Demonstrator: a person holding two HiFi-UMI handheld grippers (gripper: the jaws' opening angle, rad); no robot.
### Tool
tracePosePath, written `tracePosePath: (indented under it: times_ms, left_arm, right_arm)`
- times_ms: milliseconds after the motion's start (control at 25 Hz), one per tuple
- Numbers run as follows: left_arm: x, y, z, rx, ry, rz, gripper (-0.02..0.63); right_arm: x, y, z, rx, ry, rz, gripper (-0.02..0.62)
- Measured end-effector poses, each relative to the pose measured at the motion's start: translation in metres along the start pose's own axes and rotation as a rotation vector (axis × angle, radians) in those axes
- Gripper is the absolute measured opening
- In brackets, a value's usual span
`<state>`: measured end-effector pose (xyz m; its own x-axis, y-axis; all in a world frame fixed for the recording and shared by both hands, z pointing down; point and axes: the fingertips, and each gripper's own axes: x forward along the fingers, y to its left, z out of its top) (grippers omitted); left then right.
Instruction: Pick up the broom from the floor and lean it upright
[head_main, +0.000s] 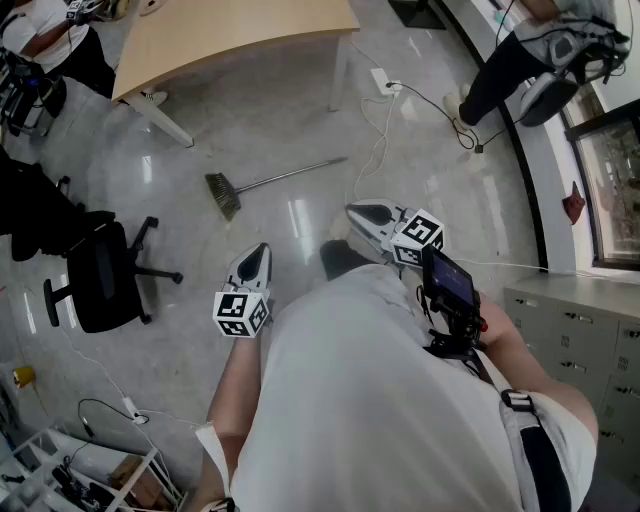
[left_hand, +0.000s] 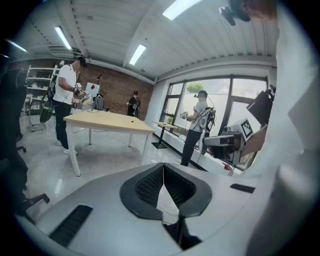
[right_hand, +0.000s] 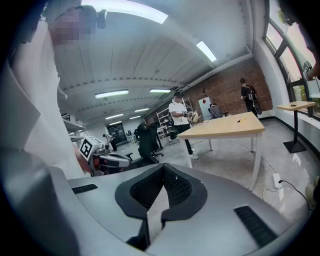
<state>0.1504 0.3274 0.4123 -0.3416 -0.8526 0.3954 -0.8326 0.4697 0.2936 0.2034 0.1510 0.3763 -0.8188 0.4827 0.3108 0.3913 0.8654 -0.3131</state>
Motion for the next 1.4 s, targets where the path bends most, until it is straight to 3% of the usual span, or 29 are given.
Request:
tracePosePath:
  times_ms: [360, 800, 1000, 1400]
  left_arm:
    - [0.063, 0.028, 0.029, 0.022, 0.078, -0.018, 0.009]
    - [0.154, 0.058, 0.069, 0.097, 0.200, -0.066, 0.009]
    - [0.191, 0.066, 0.078, 0.145, 0.254, -0.133, 0.009]
    - [0.257, 0.094, 0.088, 0.225, 0.350, -0.337, 0.009]
  right_arm:
    - [0.031, -0.083, 0.011, 0.021, 0.050, -0.083, 0.017]
    - [0.046, -0.170, 0.029, 0.048, 0.069, -0.103, 0.017]
    - [0.047, -0.189, 0.030, 0.037, 0.076, -0.121, 0.017]
    - [0.052, -0.216, 0.015, 0.159, 0.082, -0.303, 0.017]
